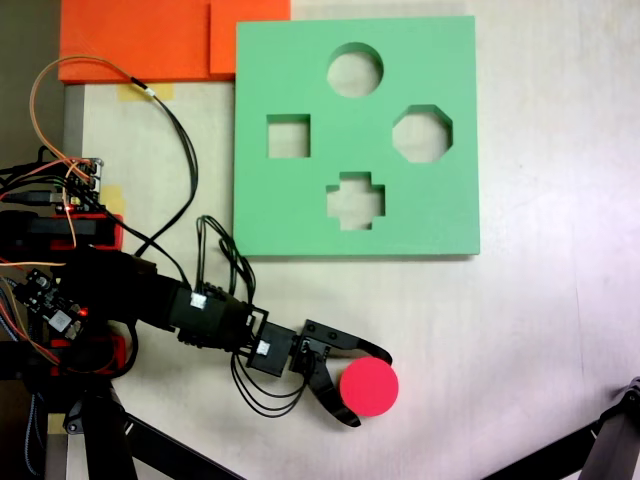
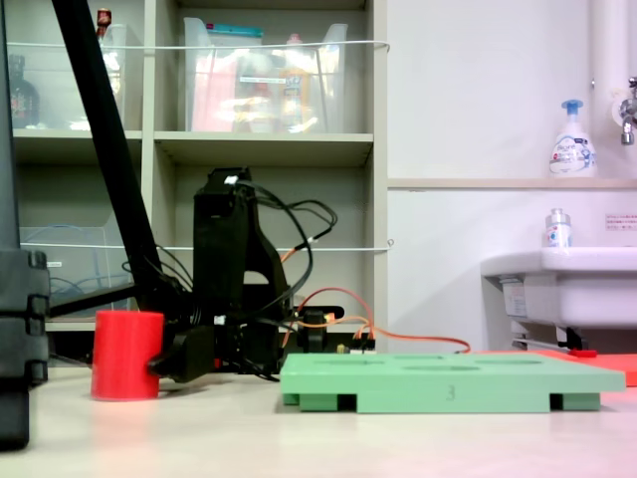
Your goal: Put the cylinder block into the corresponding hole
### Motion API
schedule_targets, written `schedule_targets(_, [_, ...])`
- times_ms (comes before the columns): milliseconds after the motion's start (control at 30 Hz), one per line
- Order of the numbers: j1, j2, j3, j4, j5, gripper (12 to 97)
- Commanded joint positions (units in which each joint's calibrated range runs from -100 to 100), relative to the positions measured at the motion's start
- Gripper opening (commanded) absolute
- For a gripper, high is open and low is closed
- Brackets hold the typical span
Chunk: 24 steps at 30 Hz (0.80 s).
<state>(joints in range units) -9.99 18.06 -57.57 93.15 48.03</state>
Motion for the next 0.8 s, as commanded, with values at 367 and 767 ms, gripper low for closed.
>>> schedule_targets(367, [-0.1, -5.5, -3.2, 6.9, 0.2, 27.4])
schedule_targets(767, [1.6, -25.2, -9.3, 6.9, 0.1, 25.2])
